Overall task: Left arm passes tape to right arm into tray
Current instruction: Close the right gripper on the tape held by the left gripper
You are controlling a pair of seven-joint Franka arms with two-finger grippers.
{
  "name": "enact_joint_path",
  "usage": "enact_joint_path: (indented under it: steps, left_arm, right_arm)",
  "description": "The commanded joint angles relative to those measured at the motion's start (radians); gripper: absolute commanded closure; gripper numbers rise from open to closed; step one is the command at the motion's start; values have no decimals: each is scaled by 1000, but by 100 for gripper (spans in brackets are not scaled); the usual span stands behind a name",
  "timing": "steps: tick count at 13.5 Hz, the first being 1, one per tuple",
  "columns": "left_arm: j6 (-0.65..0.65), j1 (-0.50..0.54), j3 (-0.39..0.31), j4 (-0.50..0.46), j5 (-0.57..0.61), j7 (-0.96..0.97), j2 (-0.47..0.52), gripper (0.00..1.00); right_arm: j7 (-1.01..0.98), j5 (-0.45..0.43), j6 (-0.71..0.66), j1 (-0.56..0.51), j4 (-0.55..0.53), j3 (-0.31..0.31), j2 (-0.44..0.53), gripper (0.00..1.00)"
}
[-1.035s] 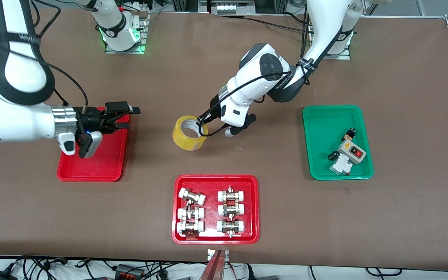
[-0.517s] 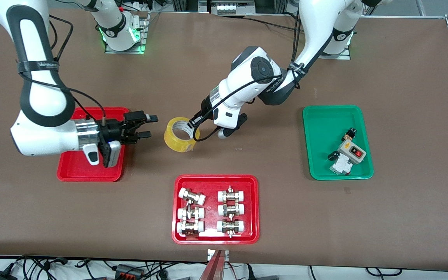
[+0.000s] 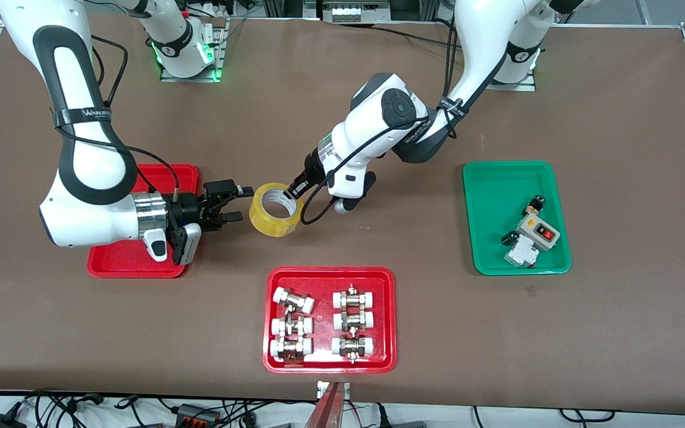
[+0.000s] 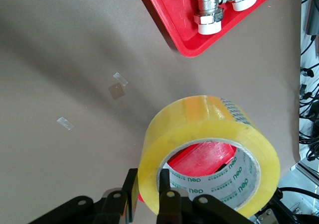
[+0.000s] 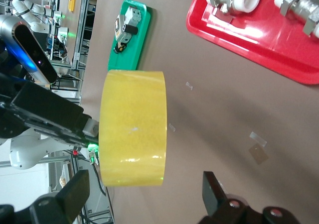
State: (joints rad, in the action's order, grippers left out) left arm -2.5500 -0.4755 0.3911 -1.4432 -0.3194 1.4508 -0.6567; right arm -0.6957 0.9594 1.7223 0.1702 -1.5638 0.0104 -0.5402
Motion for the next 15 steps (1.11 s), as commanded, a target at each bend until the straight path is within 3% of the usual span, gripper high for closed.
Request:
enact_joint_path:
  steps: [1, 3, 11, 12, 15]
  left_arm:
    - [-1, -17, -12, 38, -10, 14, -15, 95]
    - [-1, -17, -12, 38, -10, 13, -15, 95]
    - [-1, -14, -12, 40, -9, 11, -15, 95]
    - [-1, -14, -12, 40, -9, 11, -15, 95]
    - [-1, -14, -12, 38, -9, 11, -15, 95]
  right_arm:
    - [-28, 37, 34, 15, 24, 0, -17, 0]
    - [-30, 74, 54, 28, 24, 0, -20, 0]
    - [-56, 88, 82, 41, 24, 0, -34, 0]
    - [-56, 97, 80, 41, 24, 0, -34, 4]
    - [-54, 99, 79, 43, 24, 0, -34, 45]
